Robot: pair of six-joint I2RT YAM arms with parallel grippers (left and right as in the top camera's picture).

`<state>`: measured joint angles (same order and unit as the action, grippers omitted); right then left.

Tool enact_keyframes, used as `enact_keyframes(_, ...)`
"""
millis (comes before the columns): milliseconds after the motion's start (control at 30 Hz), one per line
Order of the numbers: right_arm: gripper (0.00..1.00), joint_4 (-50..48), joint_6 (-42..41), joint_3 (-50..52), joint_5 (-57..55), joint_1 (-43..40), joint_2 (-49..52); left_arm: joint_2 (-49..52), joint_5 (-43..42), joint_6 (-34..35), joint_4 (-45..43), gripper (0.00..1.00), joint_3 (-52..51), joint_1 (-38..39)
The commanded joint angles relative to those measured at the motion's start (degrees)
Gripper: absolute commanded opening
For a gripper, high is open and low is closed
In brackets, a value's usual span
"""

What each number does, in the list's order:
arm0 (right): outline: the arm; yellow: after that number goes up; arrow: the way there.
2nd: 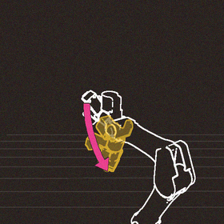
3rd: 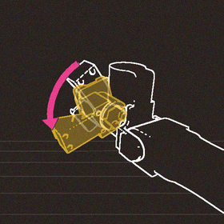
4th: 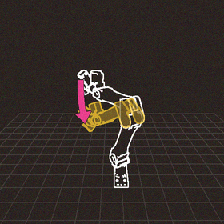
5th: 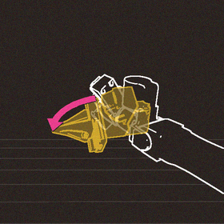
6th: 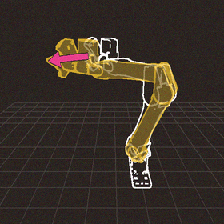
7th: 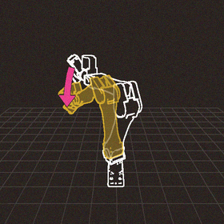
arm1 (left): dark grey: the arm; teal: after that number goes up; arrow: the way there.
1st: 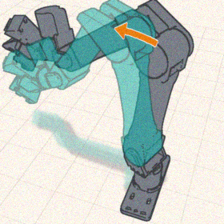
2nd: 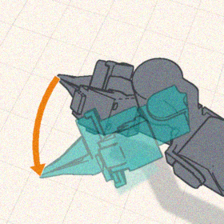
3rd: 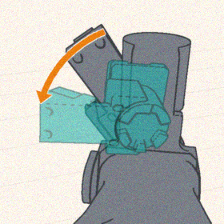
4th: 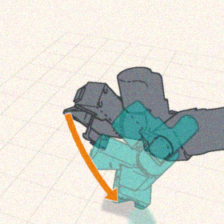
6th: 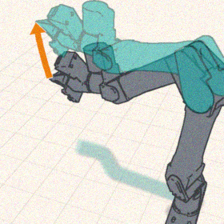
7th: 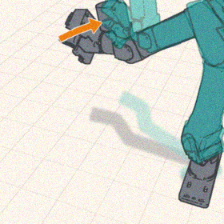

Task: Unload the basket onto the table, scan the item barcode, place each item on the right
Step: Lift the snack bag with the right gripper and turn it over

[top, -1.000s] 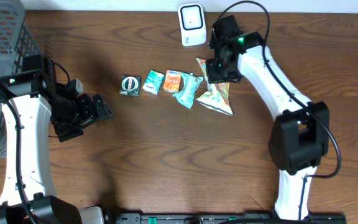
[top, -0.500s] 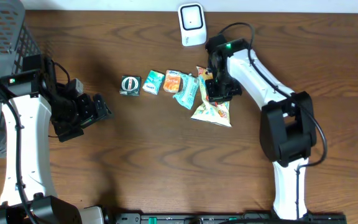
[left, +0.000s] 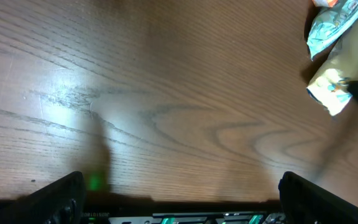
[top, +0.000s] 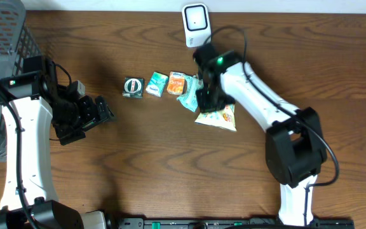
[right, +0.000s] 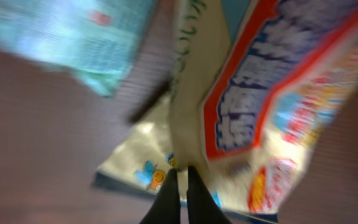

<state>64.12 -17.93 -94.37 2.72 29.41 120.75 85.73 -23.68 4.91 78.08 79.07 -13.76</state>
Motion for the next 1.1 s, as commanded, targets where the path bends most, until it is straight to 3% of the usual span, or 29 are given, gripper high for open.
enact_keyframes(0,0.01,-2.80,-4.33,5.42,-3.21,-0.11,0.98,-0.02,0.13,0.31,0.24,0.98,0.11,0.09)
enact_keyframes(300,0.01,6.99,-1.25,-5.07,-4.09,-2.21,-4.61,-0.02,0.13,0.31,0.24,0.98,0.11,0.09)
enact_keyframes(533,0.01,-1.60,-1.29,-5.73,-9.55,-4.50,-5.20,-0.02,0.13,0.28,0.24,0.98,0.11,0.09)
enact_keyframes(900,0.04,-18.14,-1.36,6.86,-8.46,-5.25,1.09,-0.02,0.13,0.28,0.24,0.98,0.11,0.09)
enact_keyframes(1033,0.04,-13.51,-1.31,3.10,-10.78,-7.41,0.35,-0.02,0.13,0.31,0.24,0.98,0.11,0.09)
enact_keyframes(1067,0.11,-9.57,-1.31,0.11,-10.75,-7.80,-0.11,-0.02,0.13,0.31,0.24,0.98,0.11,0.07)
